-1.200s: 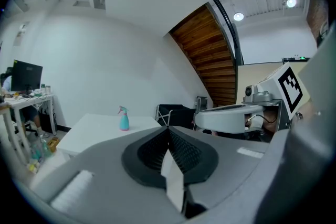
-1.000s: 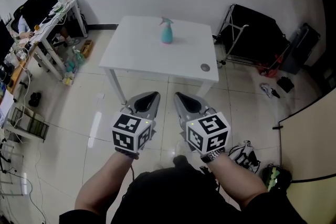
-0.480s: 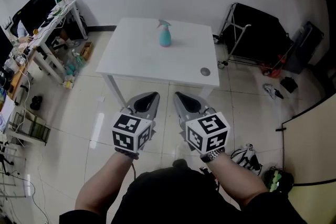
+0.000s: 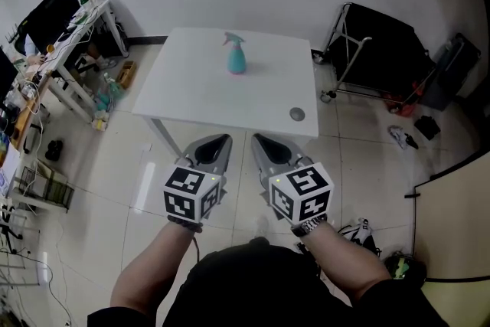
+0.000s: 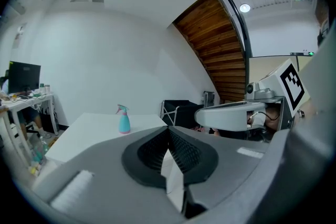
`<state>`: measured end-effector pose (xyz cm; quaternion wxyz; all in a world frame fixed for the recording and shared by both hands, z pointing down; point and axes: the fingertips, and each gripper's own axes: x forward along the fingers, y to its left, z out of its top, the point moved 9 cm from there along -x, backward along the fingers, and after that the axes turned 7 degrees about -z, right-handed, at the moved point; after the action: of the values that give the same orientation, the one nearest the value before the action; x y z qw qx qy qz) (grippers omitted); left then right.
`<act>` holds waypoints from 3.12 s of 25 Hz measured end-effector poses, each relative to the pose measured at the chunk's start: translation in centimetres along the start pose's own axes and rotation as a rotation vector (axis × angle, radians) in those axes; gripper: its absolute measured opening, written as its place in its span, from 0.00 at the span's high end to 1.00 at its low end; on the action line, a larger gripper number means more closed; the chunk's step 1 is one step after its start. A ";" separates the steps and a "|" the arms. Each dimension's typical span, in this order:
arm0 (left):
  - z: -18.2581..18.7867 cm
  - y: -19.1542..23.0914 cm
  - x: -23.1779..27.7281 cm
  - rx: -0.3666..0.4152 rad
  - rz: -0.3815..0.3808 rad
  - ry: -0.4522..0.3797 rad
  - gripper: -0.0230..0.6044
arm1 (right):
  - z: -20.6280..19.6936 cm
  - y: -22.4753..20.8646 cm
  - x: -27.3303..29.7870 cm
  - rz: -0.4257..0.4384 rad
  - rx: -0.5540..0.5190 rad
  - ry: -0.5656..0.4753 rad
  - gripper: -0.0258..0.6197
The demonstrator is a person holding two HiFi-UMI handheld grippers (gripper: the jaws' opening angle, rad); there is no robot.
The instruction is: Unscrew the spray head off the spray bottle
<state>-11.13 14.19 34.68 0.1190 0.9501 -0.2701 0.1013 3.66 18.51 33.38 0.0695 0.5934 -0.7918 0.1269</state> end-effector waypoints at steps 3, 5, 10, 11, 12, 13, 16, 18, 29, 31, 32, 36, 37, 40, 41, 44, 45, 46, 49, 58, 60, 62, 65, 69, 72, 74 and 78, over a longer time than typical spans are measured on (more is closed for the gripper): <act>0.4 0.2 1.6 -0.005 0.012 0.006 0.94 | 0.2 -1.6 0.8 0.013 0.002 0.008 0.97; 0.6 0.3 2.6 -0.006 0.022 0.010 0.94 | 0.4 -2.6 1.4 0.024 0.001 0.012 0.97; 1.2 0.7 4.6 -0.012 0.050 0.018 0.94 | 0.9 -4.4 2.7 0.060 -0.007 0.025 0.97; 1.3 0.8 4.9 -0.013 0.057 0.019 0.94 | 1.0 -4.8 3.0 0.067 -0.009 0.027 0.97; 1.4 0.9 5.2 -0.014 0.064 0.019 0.94 | 1.0 -5.1 3.2 0.074 -0.011 0.028 0.97; 1.5 1.0 5.6 -0.015 0.071 0.020 0.94 | 1.2 -5.5 3.5 0.081 -0.012 0.028 0.97; 1.7 1.1 6.6 -0.018 0.090 0.020 0.94 | 1.5 -6.4 4.1 0.099 -0.015 0.027 0.97; 1.8 1.2 7.3 -0.021 0.103 0.020 0.94 | 1.5 -7.2 4.3 0.110 -0.016 0.029 0.97; 2.2 1.4 9.4 -0.035 0.151 0.023 0.94 | 2.0 -9.4 5.8 0.158 -0.021 0.033 0.97; 2.3 1.5 9.5 -0.032 0.156 0.020 0.94 | 2.1 -9.5 6.0 0.163 -0.021 0.031 0.97; 2.4 1.6 9.5 -0.032 0.158 0.020 0.94 | 2.1 -9.4 6.1 0.164 -0.021 0.032 0.97; 2.3 2.2 9.4 -0.032 0.156 0.023 0.94 | 2.1 -9.2 6.7 0.161 -0.022 0.033 0.97; 2.3 2.4 9.5 -0.031 0.155 0.024 0.94 | 2.2 -9.1 6.8 0.160 -0.022 0.033 0.97; 2.3 3.0 9.5 -0.033 0.149 0.023 0.94 | 2.3 -8.9 7.3 0.153 -0.024 0.032 0.97; 2.4 3.2 9.6 -0.033 0.145 0.022 0.94 | 2.4 -8.9 7.5 0.149 -0.024 0.032 0.97; 2.4 4.0 9.9 -0.036 0.132 0.023 0.94 | 2.3 -9.1 8.1 0.131 -0.021 0.037 0.97; 2.4 4.3 10.0 -0.037 0.127 0.023 0.94 | 2.3 -9.1 8.3 0.125 -0.021 0.040 0.97; 2.4 4.6 10.1 -0.038 0.123 0.023 0.94 | 2.3 -9.1 8.6 0.119 -0.020 0.042 0.97; 2.5 5.5 10.6 -0.038 0.109 0.024 0.94 | 2.5 -9.2 9.3 0.105 -0.020 0.041 0.97; 3.1 8.9 12.1 -0.044 0.068 0.031 0.94 | 3.2 -9.4 12.6 0.068 -0.018 0.052 0.97; 3.1 9.8 12.4 -0.046 0.058 0.035 0.94 | 3.3 -9.3 13.5 0.058 -0.017 0.055 0.97; 3.2 10.7 12.7 -0.047 0.046 0.043 0.94 | 3.5 -9.3 14.3 0.049 -0.016 0.059 0.97; 3.3 12.1 13.1 -0.047 0.027 0.053 0.94 | 3.7 -9.1 15.6 0.032 -0.014 0.064 0.97; 3.6 13.9 13.4 -0.035 0.006 0.062 0.94 | 4.1 -8.8 17.4 0.010 -0.012 0.065 0.97; 3.9 15.2 13.6 -0.034 -0.013 0.062 0.94 | 4.4 -8.5 18.5 -0.006 -0.010 0.068 0.97; 4.0 16.1 13.5 -0.034 -0.026 0.073 0.94 | 4.5 -8.2 19.3 -0.016 -0.010 0.070 0.97; 4.0 17.6 13.4 -0.031 -0.050 0.079 0.94 | 4.6 -7.6 20.5 -0.040 -0.008 0.074 0.97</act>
<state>-8.89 -8.00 37.30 0.1469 0.9497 -0.2431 0.1317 5.22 -3.70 35.23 0.1036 0.6038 -0.7771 0.1441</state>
